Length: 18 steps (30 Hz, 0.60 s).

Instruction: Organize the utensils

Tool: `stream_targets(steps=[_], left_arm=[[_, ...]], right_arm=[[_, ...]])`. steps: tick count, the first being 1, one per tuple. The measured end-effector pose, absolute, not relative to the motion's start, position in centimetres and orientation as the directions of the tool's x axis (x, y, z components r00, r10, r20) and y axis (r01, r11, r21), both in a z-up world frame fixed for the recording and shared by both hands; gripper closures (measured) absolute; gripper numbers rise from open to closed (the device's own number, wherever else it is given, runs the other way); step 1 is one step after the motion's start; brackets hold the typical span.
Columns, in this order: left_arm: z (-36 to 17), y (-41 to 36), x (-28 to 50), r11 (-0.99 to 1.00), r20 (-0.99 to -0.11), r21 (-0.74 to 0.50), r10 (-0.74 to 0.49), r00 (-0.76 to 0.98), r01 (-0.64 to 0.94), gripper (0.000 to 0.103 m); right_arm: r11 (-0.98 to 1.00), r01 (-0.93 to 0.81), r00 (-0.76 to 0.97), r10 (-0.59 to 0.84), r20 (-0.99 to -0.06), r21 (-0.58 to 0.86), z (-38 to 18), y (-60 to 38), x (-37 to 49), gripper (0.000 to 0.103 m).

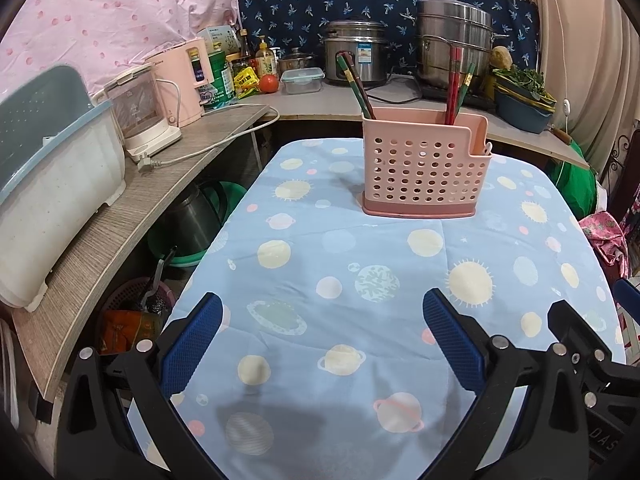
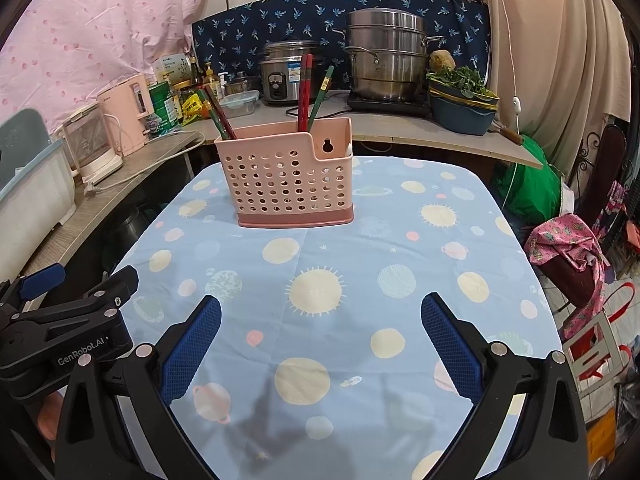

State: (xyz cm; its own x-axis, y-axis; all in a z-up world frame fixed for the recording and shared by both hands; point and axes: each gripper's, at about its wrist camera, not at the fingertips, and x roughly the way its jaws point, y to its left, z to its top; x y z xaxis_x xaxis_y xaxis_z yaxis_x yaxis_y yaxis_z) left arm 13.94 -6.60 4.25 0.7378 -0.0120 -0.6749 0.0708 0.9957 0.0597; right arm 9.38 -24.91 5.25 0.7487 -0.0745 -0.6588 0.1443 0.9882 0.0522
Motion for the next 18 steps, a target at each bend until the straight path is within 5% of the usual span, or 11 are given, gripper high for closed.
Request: stream_targets(steps=[18], left_arm=[[4.15, -6.78, 13.76, 0.995, -0.667, 0.066, -0.007, 0.745, 0.070, 0.007]], right_arm=[[0.988, 0.143, 0.749, -0.074, -0.658, 0.053, 5.23, -24.98, 9.40, 0.006]])
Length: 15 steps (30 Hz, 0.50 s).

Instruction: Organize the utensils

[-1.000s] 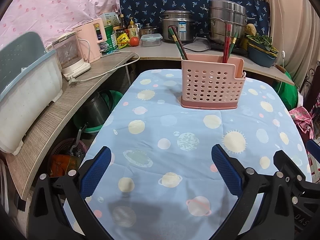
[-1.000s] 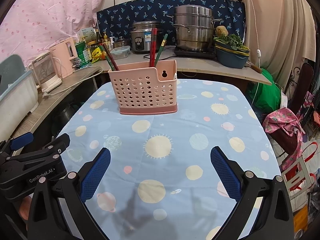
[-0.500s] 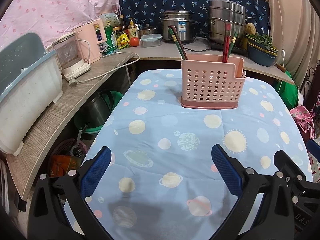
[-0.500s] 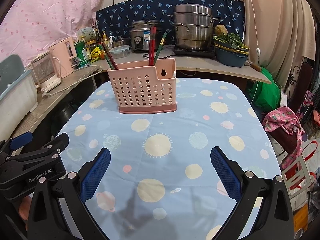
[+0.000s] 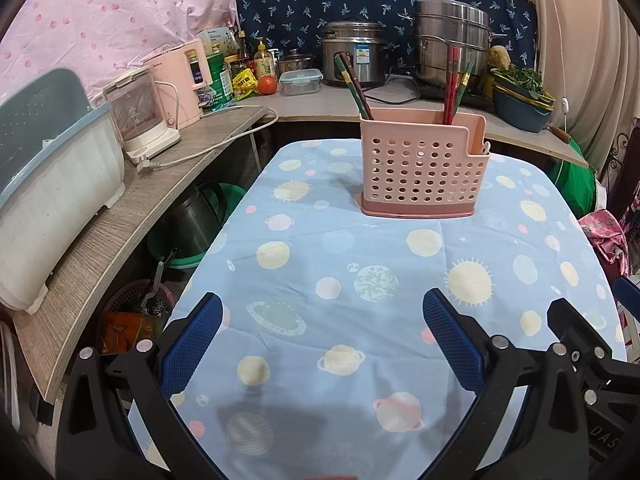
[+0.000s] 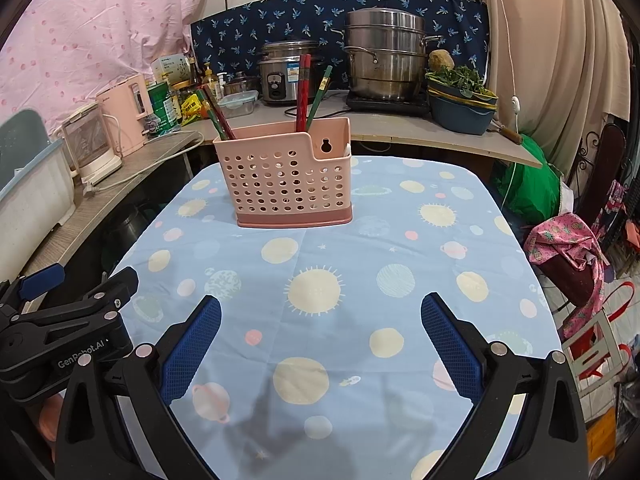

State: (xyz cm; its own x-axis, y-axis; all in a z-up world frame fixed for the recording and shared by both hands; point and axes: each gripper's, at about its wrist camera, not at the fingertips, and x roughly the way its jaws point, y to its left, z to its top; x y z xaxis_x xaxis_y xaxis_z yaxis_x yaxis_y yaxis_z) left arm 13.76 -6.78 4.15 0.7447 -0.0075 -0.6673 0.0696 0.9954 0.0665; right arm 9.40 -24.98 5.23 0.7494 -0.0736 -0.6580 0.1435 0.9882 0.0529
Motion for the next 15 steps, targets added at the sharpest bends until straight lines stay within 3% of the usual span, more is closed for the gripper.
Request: stream_targets(steps=[15], left_arm=[[4.26, -6.96, 13.99, 0.993, -0.672, 0.067, -0.024, 0.741, 0.093, 0.007]], right_arm=[[0.987, 0.151, 0.747, -0.079, -0.660, 0.052, 5.01, -25.08, 9.39, 0.006]])
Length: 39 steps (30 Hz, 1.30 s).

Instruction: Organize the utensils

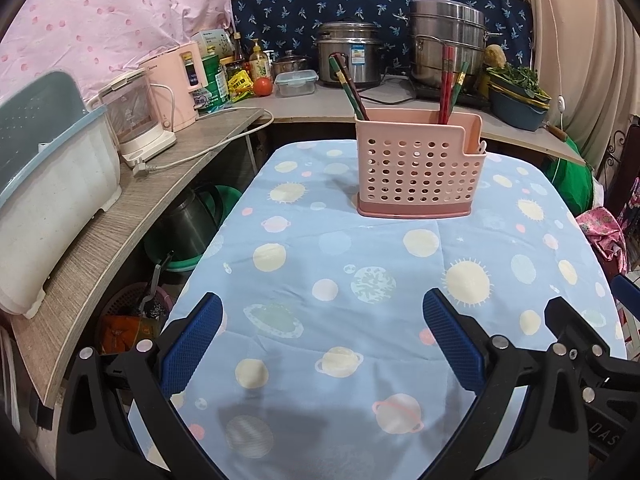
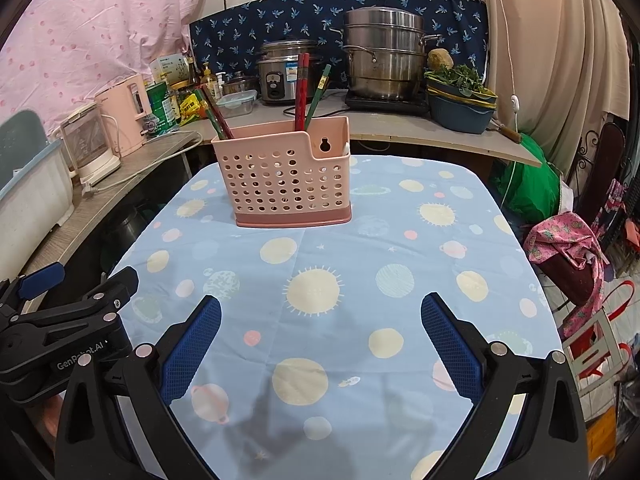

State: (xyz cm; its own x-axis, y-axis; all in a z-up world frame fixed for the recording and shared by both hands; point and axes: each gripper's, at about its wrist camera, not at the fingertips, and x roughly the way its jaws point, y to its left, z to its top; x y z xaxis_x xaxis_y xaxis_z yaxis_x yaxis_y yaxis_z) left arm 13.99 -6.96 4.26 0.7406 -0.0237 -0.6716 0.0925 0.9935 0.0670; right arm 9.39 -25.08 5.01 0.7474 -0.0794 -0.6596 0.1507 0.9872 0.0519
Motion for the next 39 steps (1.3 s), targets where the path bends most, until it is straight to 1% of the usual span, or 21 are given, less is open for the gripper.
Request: stream_targets(steps=[30, 39], left_arm=[[4.23, -6.87, 14.04, 0.993, -0.674, 0.064, -0.027, 0.739, 0.095, 0.007], [3.61, -6.84, 14.18, 0.993, -0.693, 0.060, -0.034, 0.720, 0.105, 0.007]], right_arm=[[0.986, 0.160, 0.748, -0.088, -0.657, 0.049, 5.18, -25.24, 9.39, 0.006], [0.985, 0.162, 0.748, -0.090, -0.658, 0.050, 5.41, -25.28, 9.49, 0.006]])
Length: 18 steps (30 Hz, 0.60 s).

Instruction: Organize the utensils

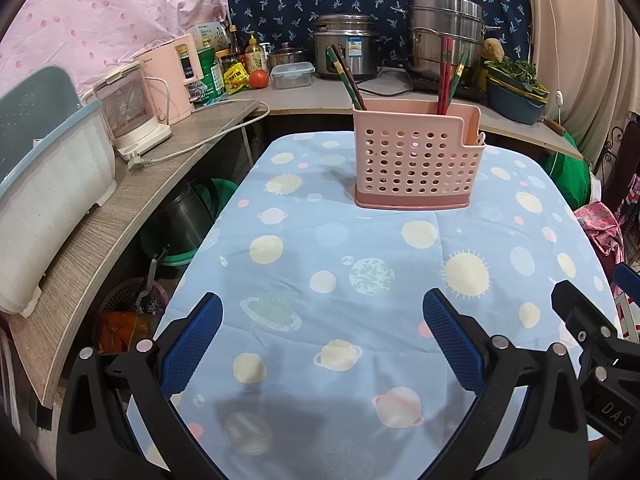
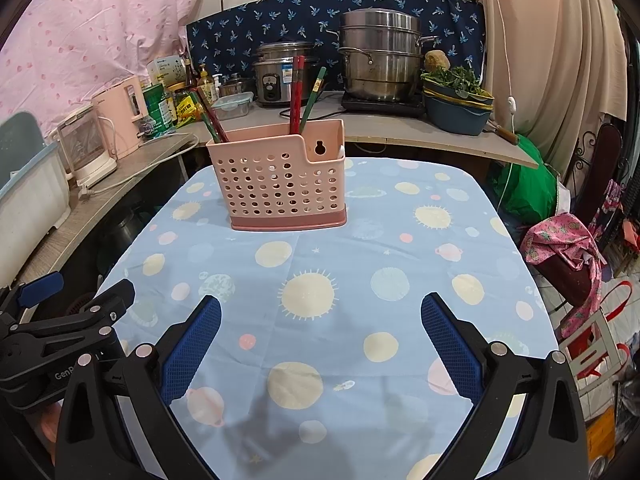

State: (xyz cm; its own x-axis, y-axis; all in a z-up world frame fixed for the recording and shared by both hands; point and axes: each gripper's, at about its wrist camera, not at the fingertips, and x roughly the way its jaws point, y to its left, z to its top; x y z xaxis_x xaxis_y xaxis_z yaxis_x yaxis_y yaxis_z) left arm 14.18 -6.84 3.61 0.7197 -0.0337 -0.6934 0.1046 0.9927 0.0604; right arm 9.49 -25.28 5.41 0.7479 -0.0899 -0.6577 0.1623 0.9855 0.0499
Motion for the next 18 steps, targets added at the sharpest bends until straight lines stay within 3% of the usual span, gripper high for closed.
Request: stream_targets(steps=[18], left_arm=[[3.32, -7.18, 15.05, 0.992, -0.707, 0.061, -0.036, 0.706, 0.112, 0.007]], right_arm=[[0.986, 0.158, 0.741, -0.089, -0.665, 0.045, 5.14, -24.76, 9.97, 0.006]])
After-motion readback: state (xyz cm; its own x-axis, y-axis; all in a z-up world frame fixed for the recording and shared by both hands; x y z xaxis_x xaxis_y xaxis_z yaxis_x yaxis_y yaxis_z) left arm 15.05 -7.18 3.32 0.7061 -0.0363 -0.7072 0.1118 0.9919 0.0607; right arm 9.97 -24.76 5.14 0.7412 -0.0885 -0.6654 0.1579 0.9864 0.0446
